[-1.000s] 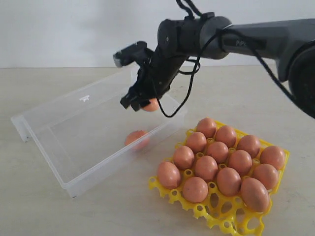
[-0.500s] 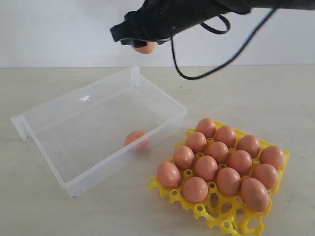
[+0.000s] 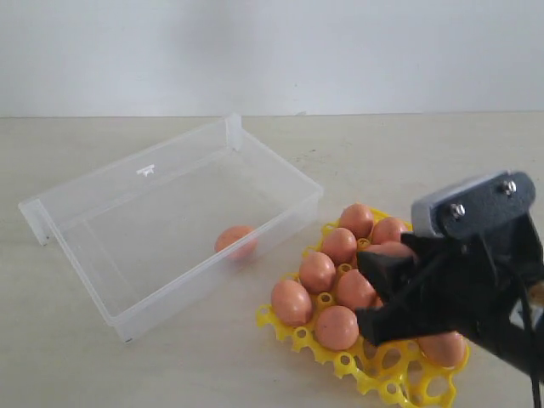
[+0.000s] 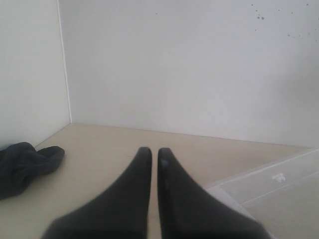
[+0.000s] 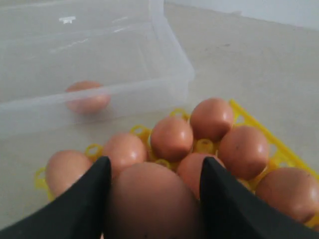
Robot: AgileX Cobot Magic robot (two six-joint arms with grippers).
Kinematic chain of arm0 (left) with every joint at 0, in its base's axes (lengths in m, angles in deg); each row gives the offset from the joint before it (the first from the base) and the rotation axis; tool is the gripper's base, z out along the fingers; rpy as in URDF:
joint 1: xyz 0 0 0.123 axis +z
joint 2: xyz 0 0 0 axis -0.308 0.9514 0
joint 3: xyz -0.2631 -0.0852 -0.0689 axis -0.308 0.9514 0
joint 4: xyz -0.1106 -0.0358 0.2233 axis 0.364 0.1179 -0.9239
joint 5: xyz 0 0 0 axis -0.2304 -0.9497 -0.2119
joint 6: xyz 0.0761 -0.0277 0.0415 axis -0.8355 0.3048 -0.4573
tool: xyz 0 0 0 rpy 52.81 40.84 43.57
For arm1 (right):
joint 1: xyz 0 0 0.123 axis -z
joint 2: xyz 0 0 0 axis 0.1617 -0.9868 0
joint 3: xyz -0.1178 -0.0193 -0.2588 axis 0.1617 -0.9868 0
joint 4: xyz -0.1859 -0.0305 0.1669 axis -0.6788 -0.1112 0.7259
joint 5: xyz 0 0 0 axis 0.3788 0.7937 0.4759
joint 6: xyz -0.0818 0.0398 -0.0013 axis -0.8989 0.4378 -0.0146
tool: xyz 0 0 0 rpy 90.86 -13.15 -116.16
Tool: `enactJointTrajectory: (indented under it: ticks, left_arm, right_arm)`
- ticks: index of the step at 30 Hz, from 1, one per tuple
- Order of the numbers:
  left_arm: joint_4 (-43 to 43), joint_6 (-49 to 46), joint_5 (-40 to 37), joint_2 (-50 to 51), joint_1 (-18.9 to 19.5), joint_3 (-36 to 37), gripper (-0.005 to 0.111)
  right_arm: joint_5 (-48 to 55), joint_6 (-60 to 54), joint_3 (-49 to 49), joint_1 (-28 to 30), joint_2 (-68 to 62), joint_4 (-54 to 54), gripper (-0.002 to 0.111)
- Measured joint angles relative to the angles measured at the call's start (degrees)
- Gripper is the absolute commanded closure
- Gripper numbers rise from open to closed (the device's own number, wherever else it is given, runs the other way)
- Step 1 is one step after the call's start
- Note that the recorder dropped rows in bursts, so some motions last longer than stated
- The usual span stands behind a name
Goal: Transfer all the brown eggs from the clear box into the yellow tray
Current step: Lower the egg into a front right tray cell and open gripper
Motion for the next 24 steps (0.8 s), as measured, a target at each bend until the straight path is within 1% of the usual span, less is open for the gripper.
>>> enactJointTrajectory:
  ticks: [4, 9, 16, 20, 24]
  left_arm:
    - [0.0, 0.0, 0.0, 0.0, 0.0, 0.0, 0.103]
    - [0.0, 0.0, 0.0, 0.0, 0.0, 0.0, 0.103]
    - [0.0, 0.0, 0.0, 0.0, 0.0, 0.0, 0.103]
    - [0.0, 0.0, 0.0, 0.0, 0.0, 0.0, 0.103]
    - [0.0, 0.0, 0.0, 0.0, 0.0, 0.0, 0.103]
  right_arm:
    - [-6.4, 7.0, -5.9, -2.5, 0.1, -2.0, 0.108]
    - [-9.0, 9.4, -9.2, -2.7, 0.1, -3.4, 0.108]
    - [-13.5, 11.2, -9.5, -2.7, -3.9, -10.2, 0.108]
    - [-17.0, 12.3, -9.5, -2.7, -9.2, -11.4, 0.108]
    - [-20.8, 15.6, -9.5, -2.7, -14.5, -15.6, 0.108]
